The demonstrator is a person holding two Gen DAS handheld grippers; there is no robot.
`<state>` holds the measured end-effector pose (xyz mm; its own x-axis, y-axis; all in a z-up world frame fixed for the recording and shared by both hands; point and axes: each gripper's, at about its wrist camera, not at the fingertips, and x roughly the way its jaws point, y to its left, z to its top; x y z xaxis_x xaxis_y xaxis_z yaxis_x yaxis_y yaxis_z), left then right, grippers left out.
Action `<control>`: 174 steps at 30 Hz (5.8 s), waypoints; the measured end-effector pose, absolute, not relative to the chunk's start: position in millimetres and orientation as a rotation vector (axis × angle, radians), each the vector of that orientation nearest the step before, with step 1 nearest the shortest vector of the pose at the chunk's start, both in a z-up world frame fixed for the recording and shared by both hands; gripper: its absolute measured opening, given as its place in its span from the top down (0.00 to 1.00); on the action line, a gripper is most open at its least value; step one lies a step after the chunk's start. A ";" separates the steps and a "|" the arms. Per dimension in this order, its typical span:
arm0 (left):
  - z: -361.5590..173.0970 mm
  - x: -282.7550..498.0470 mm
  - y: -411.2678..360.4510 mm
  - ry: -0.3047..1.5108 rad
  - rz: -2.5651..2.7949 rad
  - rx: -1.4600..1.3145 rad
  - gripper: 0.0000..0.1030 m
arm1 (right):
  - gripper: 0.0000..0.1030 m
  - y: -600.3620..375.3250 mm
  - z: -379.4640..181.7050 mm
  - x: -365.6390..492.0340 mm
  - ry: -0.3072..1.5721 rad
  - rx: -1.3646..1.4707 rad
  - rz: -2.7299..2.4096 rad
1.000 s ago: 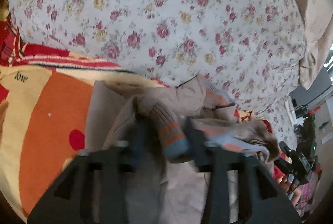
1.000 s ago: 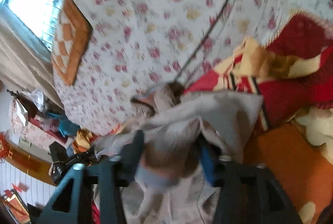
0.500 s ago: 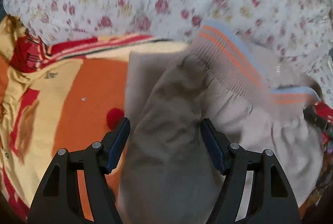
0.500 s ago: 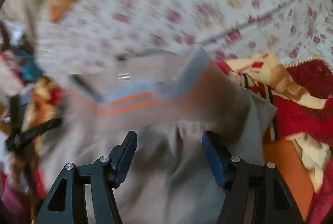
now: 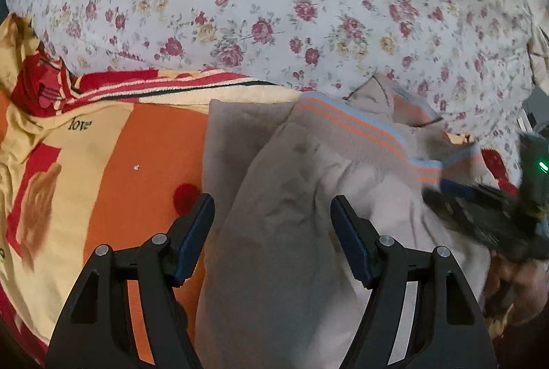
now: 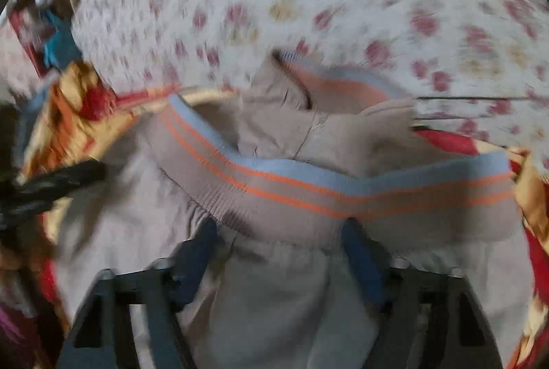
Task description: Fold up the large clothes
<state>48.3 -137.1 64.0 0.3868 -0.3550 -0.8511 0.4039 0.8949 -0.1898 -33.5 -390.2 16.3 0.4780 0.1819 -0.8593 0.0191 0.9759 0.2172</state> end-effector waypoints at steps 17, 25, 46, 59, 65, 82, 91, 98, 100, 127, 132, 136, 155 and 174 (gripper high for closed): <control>57.9 23.5 -108.5 1.115 -0.572 0.015 0.32 | 0.49 -444.1 20.9 -15.3 0.966 0.422 0.044; 30.8 18.6 -94.7 1.174 -0.551 -0.059 0.32 | 0.20 -506.4 50.7 -82.3 0.942 0.259 -0.215; 40.8 -20.5 -51.2 1.198 -0.722 -0.125 0.30 | 0.23 -516.2 45.4 -198.8 0.924 0.501 -0.065; 54.1 -32.6 -45.9 1.093 -0.710 -0.068 0.92 | 0.97 -474.7 62.2 -239.6 0.939 0.367 -0.018; 25.5 -36.0 -39.4 1.148 -0.631 -0.089 0.94 | 1.00 -506.8 29.8 -263.1 1.043 0.366 -0.173; 72.5 -14.8 -91.5 1.011 -0.514 -0.010 0.55 | 0.50 -418.3 64.7 -178.8 0.903 0.296 0.000; 26.6 15.4 -84.4 1.045 -0.307 0.004 0.53 | 0.56 -355.3 10.1 -41.7 0.960 0.229 0.041; 32.4 8.8 -87.6 1.020 -0.316 -0.008 0.53 | 0.56 -353.3 40.8 -52.7 0.930 0.264 0.081; 31.8 5.9 -89.8 1.018 -0.318 -0.004 0.53 | 0.55 -348.1 50.9 -53.0 0.918 0.260 0.103; 20.9 12.5 -83.9 1.042 -0.336 -0.038 0.38 | 0.53 -326.1 48.4 -51.1 0.960 0.109 0.052; 19.9 11.6 -83.5 1.040 -0.341 -0.045 0.37 | 0.52 -374.0 45.9 -96.2 0.923 0.135 -0.070; 16.7 12.9 -82.0 1.049 -0.343 -0.071 0.35 | 0.27 -428.4 43.6 -119.5 0.889 0.160 -0.243; 10.8 15.3 -91.4 1.022 -0.336 -0.031 0.24 | 0.90 -536.0 -9.2 -83.4 0.958 0.283 -0.382; 10.5 14.6 -91.0 1.020 -0.337 -0.029 0.23 | 0.52 -385.3 55.3 -89.3 0.858 0.236 -0.023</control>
<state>14.6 -91.0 10.5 0.4760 -0.2893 -0.8305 0.2627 0.9480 -0.1797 -89.3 -385.3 55.3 0.6553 0.0743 -0.7517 0.1152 0.9737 0.1966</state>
